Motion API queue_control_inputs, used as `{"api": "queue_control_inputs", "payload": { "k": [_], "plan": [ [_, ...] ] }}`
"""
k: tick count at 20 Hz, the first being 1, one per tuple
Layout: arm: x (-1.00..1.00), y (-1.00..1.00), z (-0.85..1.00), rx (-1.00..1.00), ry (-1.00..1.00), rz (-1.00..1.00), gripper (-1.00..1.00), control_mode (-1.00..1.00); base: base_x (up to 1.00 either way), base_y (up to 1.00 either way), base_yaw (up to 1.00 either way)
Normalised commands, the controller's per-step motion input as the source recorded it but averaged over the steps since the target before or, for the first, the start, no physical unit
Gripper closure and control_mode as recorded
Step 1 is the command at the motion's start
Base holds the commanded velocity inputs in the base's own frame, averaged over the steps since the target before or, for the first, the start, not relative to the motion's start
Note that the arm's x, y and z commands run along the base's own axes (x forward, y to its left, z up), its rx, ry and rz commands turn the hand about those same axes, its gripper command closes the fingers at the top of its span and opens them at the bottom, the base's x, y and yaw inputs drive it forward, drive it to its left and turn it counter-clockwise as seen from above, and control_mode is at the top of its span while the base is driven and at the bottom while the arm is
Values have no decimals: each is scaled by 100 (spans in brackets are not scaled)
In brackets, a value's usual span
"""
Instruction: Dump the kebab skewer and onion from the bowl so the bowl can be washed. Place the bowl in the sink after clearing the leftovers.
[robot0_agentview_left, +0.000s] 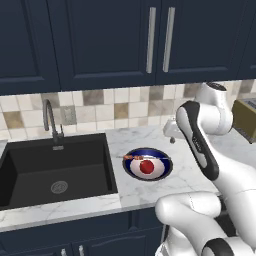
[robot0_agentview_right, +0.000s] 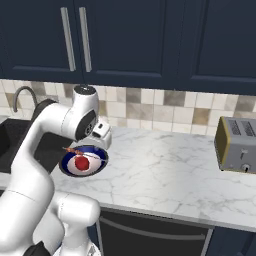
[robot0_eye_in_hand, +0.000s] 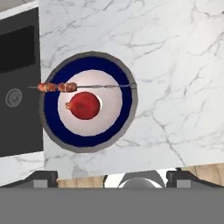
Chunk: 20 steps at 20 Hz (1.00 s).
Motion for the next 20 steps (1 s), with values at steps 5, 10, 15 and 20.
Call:
{"api": "queue_control_inputs", "payload": {
  "k": [5,10,15,20],
  "plan": [
    [-3,-4,-60,3,10,-13,-100,-100,0,0,0],
    [0,0,-65,0,12,-10,-100,-100,0,0,0],
    [4,0,-49,0,3,-3,-100,-100,0,0,0],
    [23,0,-26,0,0,0,-100,-100,0,0,0]
  ]
}}
